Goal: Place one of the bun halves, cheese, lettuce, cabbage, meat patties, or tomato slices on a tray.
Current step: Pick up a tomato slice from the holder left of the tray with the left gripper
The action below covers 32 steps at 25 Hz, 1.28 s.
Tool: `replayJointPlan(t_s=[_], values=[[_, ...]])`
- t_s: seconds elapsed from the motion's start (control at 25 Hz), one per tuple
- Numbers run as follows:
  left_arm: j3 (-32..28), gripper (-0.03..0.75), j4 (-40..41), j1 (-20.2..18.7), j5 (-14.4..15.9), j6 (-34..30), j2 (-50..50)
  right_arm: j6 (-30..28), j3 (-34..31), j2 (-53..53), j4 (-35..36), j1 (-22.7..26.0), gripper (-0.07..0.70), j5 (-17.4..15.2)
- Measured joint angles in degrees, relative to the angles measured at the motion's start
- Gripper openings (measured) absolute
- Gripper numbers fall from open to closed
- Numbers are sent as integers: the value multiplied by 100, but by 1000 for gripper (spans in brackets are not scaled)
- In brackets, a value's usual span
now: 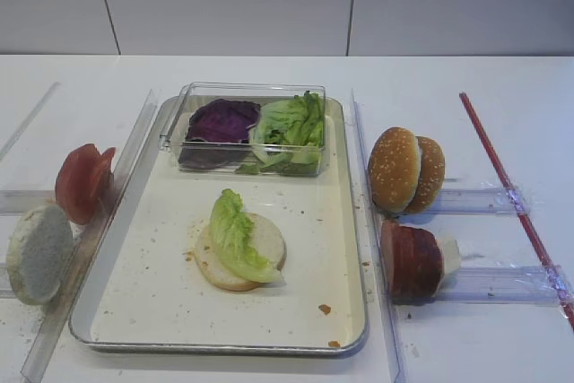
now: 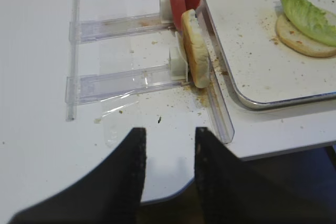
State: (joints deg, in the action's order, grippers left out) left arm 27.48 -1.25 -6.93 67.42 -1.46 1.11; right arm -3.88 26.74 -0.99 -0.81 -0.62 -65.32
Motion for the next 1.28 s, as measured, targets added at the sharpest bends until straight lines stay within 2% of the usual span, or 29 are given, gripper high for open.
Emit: replayJointPlan(t_s=[1.28], values=[[0,223,0,0,0,0,0,10,0,0,0,0,455,0]])
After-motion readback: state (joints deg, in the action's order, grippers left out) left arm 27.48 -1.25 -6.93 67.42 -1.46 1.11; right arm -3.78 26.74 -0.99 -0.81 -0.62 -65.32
